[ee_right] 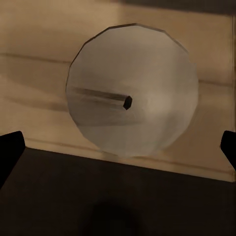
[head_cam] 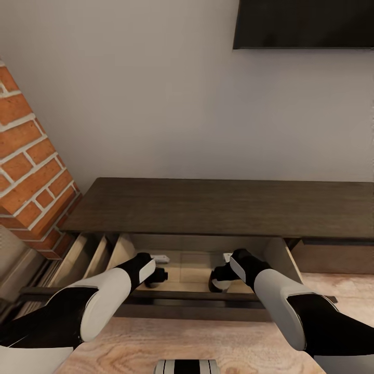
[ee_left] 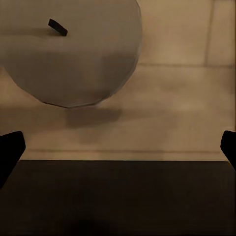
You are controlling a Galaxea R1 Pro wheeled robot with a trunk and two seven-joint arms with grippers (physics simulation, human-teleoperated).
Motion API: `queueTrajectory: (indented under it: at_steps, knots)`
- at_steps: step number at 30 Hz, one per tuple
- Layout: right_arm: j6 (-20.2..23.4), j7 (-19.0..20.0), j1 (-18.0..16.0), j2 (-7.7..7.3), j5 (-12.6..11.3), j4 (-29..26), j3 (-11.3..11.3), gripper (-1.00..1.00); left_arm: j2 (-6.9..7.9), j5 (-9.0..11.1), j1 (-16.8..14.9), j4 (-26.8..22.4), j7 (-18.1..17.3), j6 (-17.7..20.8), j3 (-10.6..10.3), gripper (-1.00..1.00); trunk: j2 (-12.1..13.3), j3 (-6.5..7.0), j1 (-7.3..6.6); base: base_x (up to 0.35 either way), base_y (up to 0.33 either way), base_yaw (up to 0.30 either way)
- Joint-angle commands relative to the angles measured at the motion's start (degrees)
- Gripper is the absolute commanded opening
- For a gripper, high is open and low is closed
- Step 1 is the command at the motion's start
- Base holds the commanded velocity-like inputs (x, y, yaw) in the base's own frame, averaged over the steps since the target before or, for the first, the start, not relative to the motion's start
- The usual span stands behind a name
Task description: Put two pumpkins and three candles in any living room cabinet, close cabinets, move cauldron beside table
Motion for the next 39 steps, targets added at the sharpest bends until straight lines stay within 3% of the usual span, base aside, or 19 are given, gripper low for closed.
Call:
queueTrajectory:
  at_steps: [1,4,15,26,35,39]
  knots:
    - [0.33,0.18,-0.01,-0.01,-0.03,-0.09,0.29,1.0,-0.02,0.47,-0.05,0.05,0.42,0.59,0.13,1.0,0.0,0.18,-0.03,0.0,0.0,0.0]
    - [2.48,0.12,-0.01,-0.05,-0.03,-0.09,0.28,1.0,-0.02,0.46,-0.08,-0.21,0.4,3.03,0.13,1.0,0.03,0.63,-0.08,0.0,0.0,0.0]
    - [4.35,0.09,-0.01,-0.07,-0.03,-0.09,0.28,1.0,-0.02,0.49,-0.05,-0.26,0.26,3.74,0.14,1.0,0.03,0.63,-0.08,0.0,0.0,0.0]
    - [4.55,0.01,-0.01,-0.02,-0.03,-0.09,0.27,1.0,-0.02,0.43,-0.06,-0.51,0.39,7.88,0.11,1.0,0.17,3.06,-0.37,0.0,0.0,0.0]
    - [9.17,0.03,-0.01,-0.07,-0.1,-0.17,0.27,1.0,-0.02,0.5,-0.04,-0.48,0.13,8.3,0.16,1.0,0.29,5.06,-0.6,0.0,0.0,0.0]
    - [9.93,0.13,-0.01,-0.09,-0.12,-0.18,0.25,1.0,-0.02,0.46,-0.07,-0.57,0.2,11.54,0.17,1.0,0.31,5.28,-0.62,0.0,0.0,0.0]
